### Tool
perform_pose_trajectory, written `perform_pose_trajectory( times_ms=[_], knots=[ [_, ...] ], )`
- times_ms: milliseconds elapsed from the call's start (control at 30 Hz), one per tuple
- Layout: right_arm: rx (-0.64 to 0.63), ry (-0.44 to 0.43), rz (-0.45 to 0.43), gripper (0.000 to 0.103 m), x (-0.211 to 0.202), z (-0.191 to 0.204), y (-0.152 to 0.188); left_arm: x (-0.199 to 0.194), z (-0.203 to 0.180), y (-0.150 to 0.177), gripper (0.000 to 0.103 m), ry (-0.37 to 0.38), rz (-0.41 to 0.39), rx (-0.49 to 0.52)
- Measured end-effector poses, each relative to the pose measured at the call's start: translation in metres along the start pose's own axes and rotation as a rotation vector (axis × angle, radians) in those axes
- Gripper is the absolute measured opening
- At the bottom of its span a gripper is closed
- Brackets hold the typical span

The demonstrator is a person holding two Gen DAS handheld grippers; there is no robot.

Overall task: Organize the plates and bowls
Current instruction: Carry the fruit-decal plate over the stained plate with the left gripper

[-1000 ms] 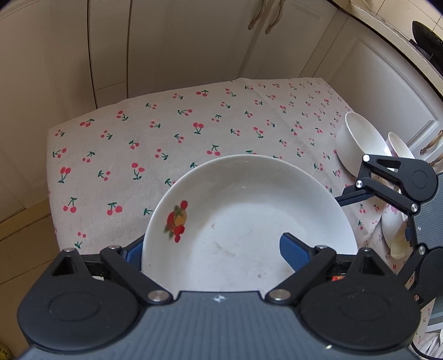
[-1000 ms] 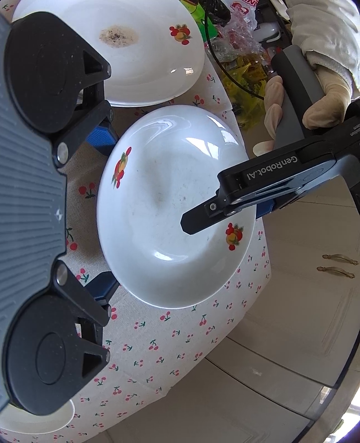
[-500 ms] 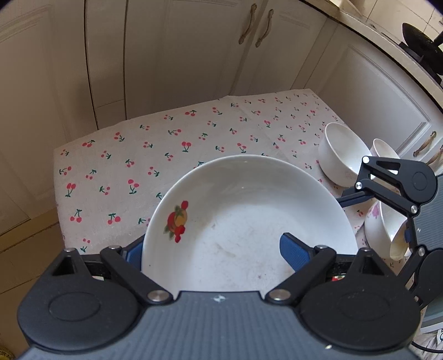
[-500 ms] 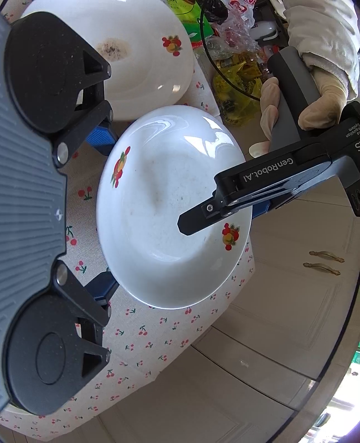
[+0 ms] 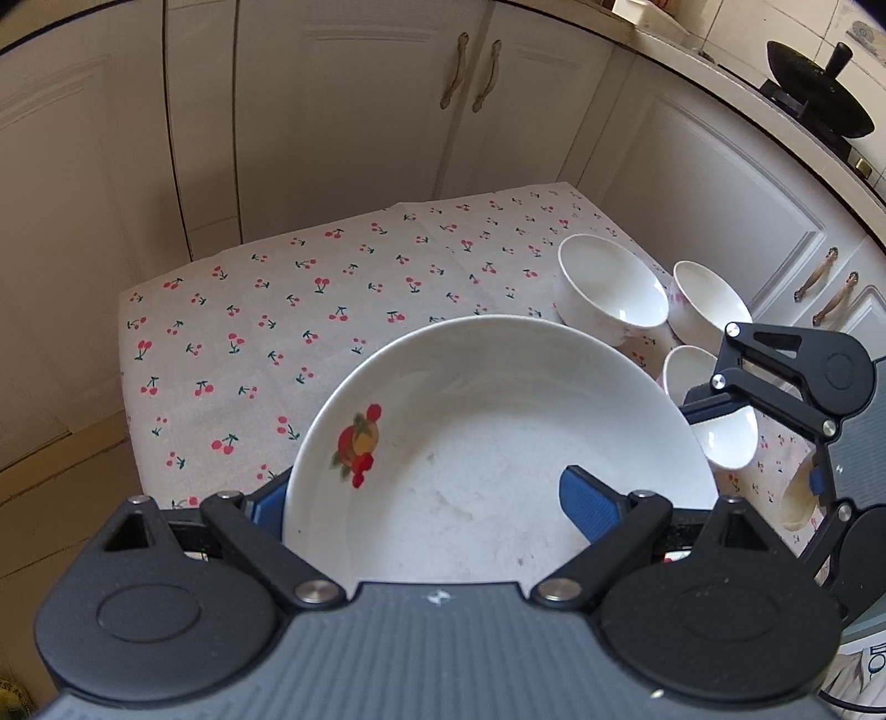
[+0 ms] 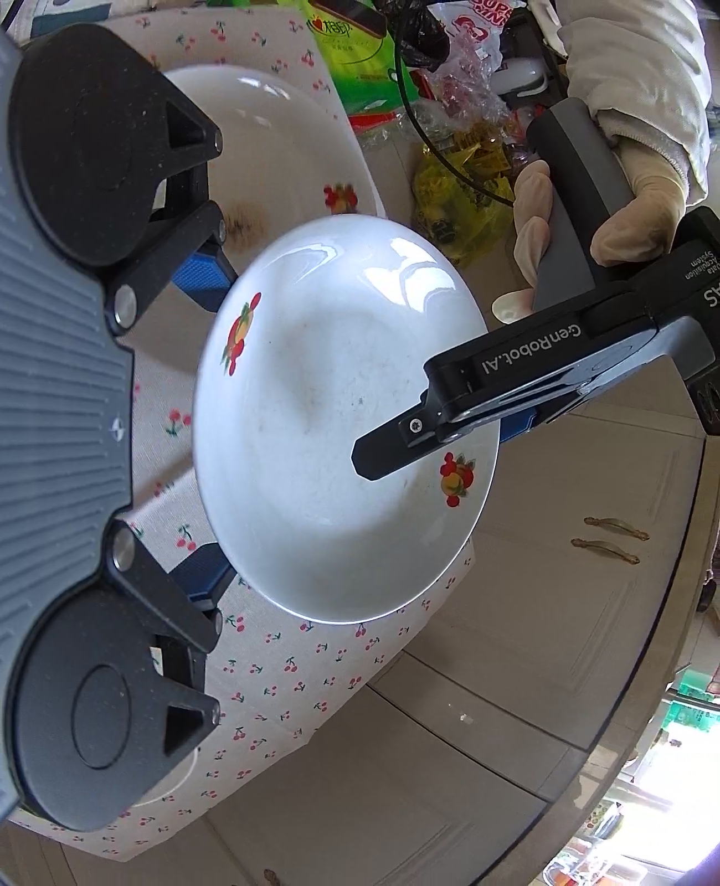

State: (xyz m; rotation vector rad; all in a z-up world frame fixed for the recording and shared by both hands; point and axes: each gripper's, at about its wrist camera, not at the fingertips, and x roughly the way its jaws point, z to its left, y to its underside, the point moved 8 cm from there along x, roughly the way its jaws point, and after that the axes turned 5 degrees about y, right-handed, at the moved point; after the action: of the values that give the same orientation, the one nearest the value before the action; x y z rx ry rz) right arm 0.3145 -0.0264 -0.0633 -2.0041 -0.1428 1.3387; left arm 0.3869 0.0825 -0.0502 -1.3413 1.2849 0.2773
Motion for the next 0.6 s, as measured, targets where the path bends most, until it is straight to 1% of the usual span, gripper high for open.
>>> perform_pose_trajectory(
  times_ms=[200, 367, 500, 600],
  knots=[
    [0.025, -0.007, -0.011, 0.093, -0.022, 0.028, 0.011, -0.014, -0.021, 0.023, 0.095, 0.004, -0.002, 0.003],
    [0.039, -0.004, -0.006, 0.093, -0.036, 0.048, 0.022, -0.023, -0.037, 0.042, 0.095, 0.026, 0.000, 0.005],
    [0.054, 0.000, -0.009, 0.093, -0.046, 0.062, 0.032, -0.026, -0.049, 0.054, 0.095, 0.025, 0.001, 0.023],
    [0.068, -0.002, -0.009, 0.093, -0.052, 0.071, 0.038, -0.026, -0.055, 0.063, 0.095, 0.038, 0.003, 0.020]
  ],
)
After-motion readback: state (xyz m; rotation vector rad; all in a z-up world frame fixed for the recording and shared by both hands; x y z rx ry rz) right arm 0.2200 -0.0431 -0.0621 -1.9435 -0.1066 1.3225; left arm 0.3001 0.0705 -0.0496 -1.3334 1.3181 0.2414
